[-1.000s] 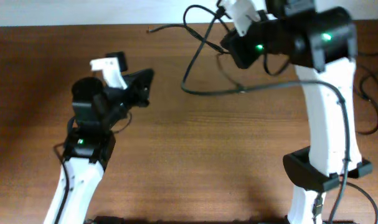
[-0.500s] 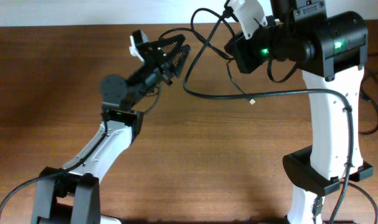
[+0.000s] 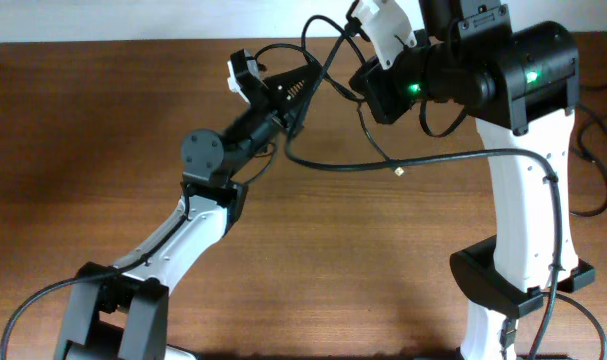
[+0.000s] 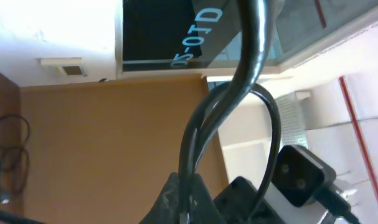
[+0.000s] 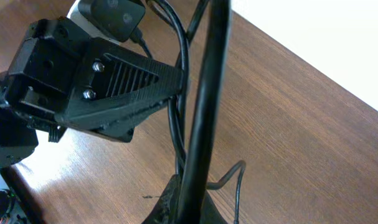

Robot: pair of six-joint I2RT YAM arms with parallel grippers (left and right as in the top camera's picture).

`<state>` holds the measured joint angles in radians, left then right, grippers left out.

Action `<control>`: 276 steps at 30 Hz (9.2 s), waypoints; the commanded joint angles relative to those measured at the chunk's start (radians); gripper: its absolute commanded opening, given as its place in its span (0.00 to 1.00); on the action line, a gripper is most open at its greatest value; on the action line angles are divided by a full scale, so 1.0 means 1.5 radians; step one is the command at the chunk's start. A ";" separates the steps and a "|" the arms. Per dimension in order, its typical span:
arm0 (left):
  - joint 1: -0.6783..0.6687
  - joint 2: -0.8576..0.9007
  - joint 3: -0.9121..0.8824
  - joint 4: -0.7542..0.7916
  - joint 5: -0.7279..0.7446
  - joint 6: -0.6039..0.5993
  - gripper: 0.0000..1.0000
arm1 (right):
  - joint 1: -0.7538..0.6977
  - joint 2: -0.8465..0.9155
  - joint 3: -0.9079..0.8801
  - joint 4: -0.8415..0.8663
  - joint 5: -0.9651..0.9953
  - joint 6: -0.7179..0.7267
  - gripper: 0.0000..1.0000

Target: Untangle cables

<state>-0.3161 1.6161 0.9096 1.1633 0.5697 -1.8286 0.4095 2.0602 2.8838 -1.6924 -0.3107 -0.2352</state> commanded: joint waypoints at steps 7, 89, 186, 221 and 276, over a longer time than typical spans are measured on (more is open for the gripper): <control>0.290 0.005 0.004 0.001 0.459 0.107 0.00 | 0.000 0.002 0.013 0.007 0.170 0.006 0.04; 0.422 -0.271 0.183 -1.107 0.179 1.018 0.00 | -0.118 -0.030 -0.088 0.147 0.227 0.087 0.04; 0.325 0.018 0.224 0.279 0.670 0.127 0.05 | -0.148 -0.155 -0.089 0.078 0.084 0.110 0.04; -0.154 0.275 0.286 -0.094 0.449 0.291 0.80 | -0.119 -0.221 -0.089 -0.004 -0.018 0.114 0.04; -0.166 0.046 0.703 -1.587 0.262 1.447 0.97 | -0.119 -0.221 -0.089 -0.004 -0.038 0.110 0.04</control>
<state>-0.5556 1.7054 1.9980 -1.2095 1.1461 0.3195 0.2245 1.7355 2.7441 -1.6924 -0.3580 -0.0639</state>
